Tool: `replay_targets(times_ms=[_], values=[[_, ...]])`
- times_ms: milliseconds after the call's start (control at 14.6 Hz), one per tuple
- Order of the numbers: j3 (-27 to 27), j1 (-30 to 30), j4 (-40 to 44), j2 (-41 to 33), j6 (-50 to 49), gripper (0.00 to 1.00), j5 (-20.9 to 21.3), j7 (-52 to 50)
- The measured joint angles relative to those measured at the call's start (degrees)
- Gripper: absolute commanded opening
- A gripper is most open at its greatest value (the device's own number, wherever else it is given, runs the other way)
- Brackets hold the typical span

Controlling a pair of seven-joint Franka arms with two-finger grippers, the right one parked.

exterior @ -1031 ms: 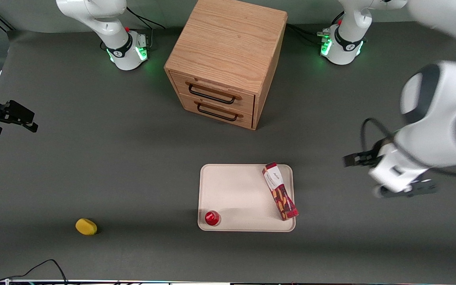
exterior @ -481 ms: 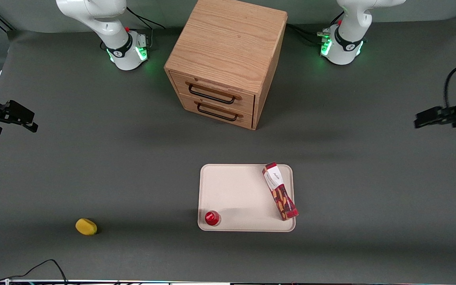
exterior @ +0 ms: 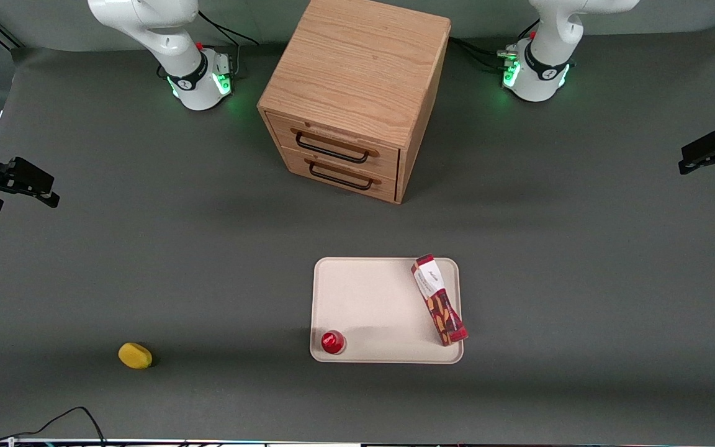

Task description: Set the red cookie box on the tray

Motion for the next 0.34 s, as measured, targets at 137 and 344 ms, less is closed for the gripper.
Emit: replay_targets(times_ms=[137,344], values=[[0.14,-0.17,-0.01,0.03,0.0,1.0,0.0,0.0],[0.28,-0.17,0.0,0.03,-0.29,1.0,0.0,0.0]])
